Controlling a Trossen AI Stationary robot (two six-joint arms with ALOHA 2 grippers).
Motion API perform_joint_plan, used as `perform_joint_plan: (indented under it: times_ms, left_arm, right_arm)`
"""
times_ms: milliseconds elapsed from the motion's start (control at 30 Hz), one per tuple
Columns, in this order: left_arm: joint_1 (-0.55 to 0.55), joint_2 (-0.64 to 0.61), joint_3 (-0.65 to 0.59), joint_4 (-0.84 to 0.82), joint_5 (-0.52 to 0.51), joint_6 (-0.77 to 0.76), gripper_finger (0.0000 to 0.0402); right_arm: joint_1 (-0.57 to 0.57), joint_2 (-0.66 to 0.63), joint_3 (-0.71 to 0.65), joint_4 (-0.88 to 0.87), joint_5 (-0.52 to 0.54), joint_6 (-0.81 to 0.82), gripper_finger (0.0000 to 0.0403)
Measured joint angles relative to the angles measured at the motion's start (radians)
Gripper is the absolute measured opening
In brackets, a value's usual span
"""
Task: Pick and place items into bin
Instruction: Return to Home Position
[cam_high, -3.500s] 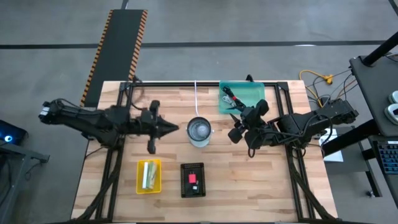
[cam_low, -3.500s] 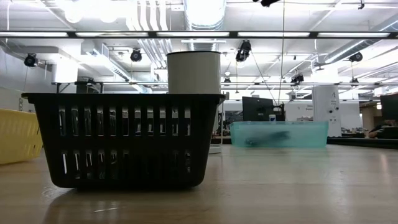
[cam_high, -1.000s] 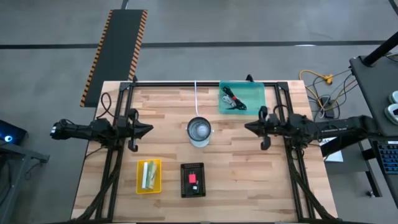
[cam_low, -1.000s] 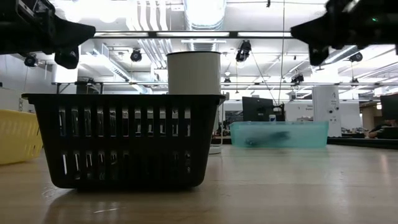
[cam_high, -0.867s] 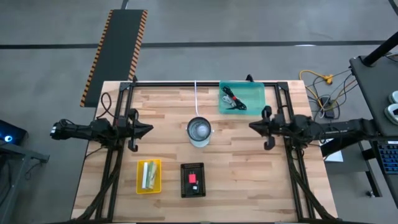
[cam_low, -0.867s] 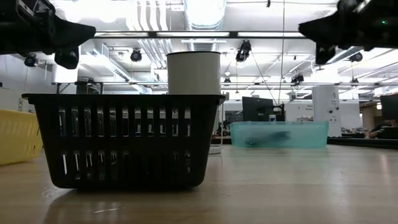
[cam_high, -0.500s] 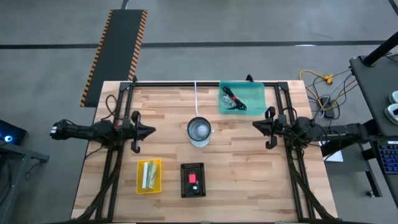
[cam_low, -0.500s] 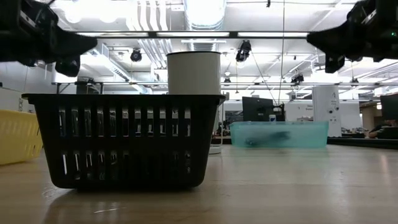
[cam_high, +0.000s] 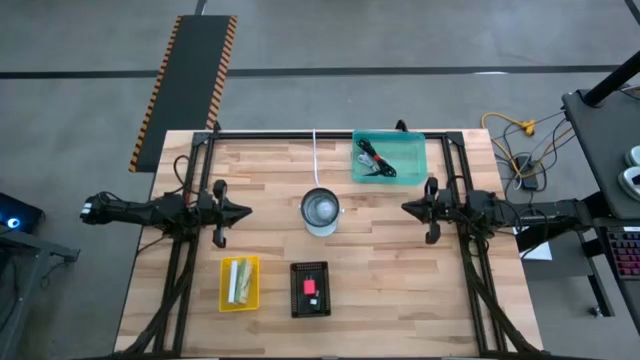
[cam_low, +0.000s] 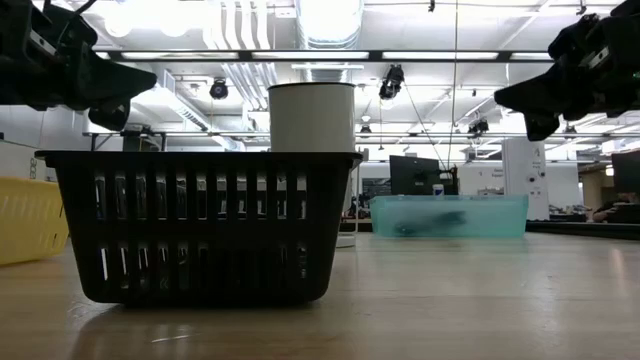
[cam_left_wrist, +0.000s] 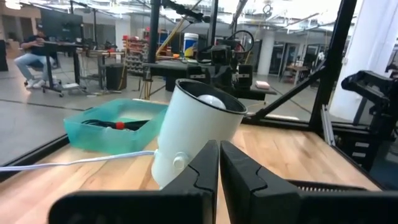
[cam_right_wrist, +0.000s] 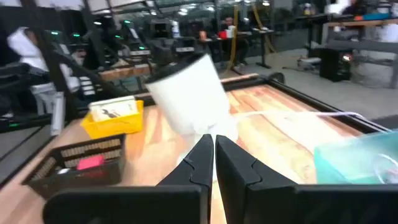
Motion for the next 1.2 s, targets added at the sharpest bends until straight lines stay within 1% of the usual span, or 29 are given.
perform_joint_plan:
  times_ms: [67,167,367,433,1200]
  left_arm:
    - [0.0,-0.005,0.0,0.0,-0.004,0.0,0.0]
    - [0.0,-0.006,0.0,-0.001,-0.008,0.0,0.0]
    - [0.0,-0.005,-0.001,-0.001,-0.01,-0.003,0.0]
    - [0.0,-0.004,-0.001,-0.001,-0.011,-0.003,0.0]
    - [0.0,0.009,-0.003,0.01,-0.018,-0.003,0.0]
  right_arm:
    - [0.0,-0.001,0.0,0.006,-0.029,-0.003,0.0008]
    - [0.0,-0.001,0.0,0.007,-0.038,-0.001,0.0008]
    - [0.0,-0.001,0.0,0.006,-0.143,-0.033,0.0008]
    - [0.0,-0.001,0.0,0.006,-0.161,-0.034,0.0008]
    - [0.0,0.001,0.0,0.005,-0.157,-0.034,0.0008]
